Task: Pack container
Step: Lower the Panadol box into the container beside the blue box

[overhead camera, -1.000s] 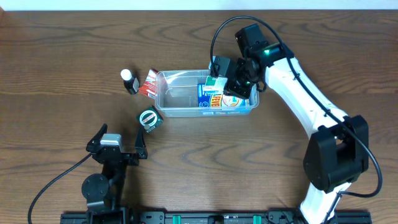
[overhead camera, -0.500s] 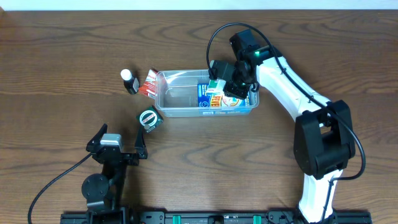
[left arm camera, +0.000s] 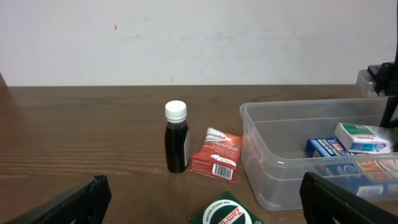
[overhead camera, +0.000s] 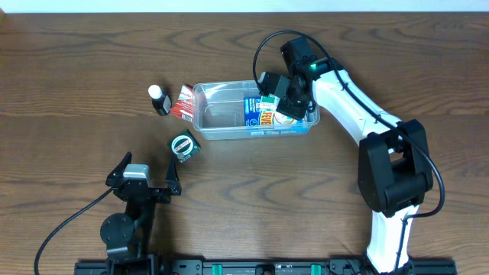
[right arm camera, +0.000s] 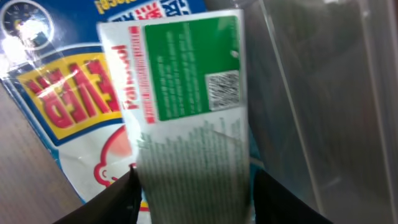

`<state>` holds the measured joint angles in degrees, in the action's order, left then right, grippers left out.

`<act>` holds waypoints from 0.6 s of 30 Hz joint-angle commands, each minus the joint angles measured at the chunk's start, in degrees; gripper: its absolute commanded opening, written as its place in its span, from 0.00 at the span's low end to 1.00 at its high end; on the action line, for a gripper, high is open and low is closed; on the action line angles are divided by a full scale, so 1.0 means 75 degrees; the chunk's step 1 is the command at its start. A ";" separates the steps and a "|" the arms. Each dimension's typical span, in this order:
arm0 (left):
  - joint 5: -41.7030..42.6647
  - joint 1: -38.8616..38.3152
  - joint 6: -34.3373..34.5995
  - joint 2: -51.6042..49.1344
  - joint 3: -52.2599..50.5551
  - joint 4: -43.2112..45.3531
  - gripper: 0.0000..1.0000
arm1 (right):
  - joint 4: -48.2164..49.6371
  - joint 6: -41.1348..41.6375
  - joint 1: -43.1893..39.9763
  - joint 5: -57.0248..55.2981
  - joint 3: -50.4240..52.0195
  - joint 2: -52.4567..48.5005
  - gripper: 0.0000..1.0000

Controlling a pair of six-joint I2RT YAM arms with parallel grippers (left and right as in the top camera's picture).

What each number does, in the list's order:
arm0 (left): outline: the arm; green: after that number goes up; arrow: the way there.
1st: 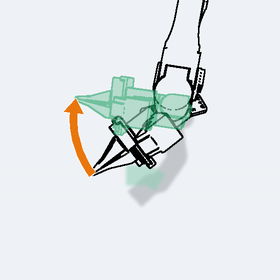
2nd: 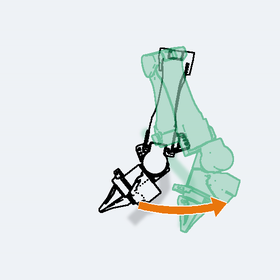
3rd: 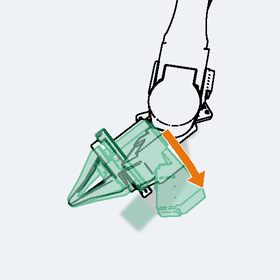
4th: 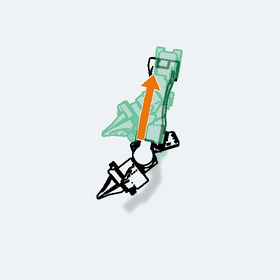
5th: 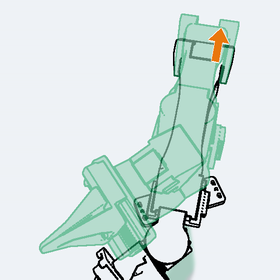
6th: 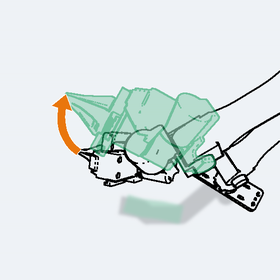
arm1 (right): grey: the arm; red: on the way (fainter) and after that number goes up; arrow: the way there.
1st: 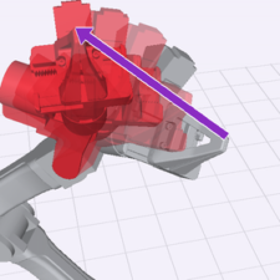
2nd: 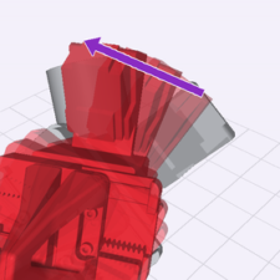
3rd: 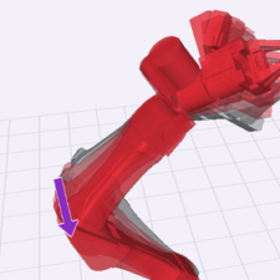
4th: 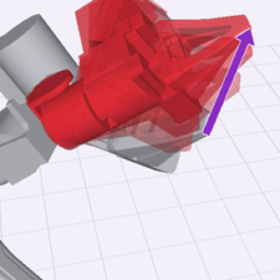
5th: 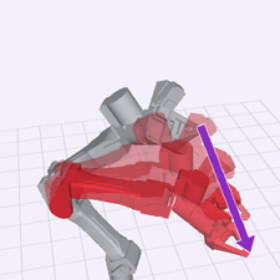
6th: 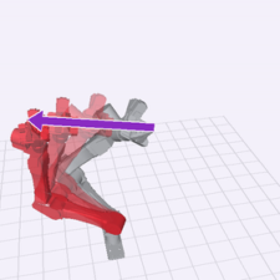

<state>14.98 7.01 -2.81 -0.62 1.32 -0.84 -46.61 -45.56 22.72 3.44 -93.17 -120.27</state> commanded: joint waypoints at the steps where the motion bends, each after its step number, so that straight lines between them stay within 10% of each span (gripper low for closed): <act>1: 0.0050 -0.0023 0.0038 0.0038 -0.0146 -0.0233 0.98 | 0.0012 0.0105 0.0032 -0.0146 0.0035 -0.0044 0.56; 18: 0.0050 -0.0023 0.0038 0.0038 -0.0146 -0.0233 0.98 | -0.1154 0.1020 0.0009 -0.1393 0.0012 0.1230 0.49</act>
<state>14.98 7.01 -2.81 -0.64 1.32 -0.84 -53.98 -39.35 22.72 -4.64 -93.17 -111.20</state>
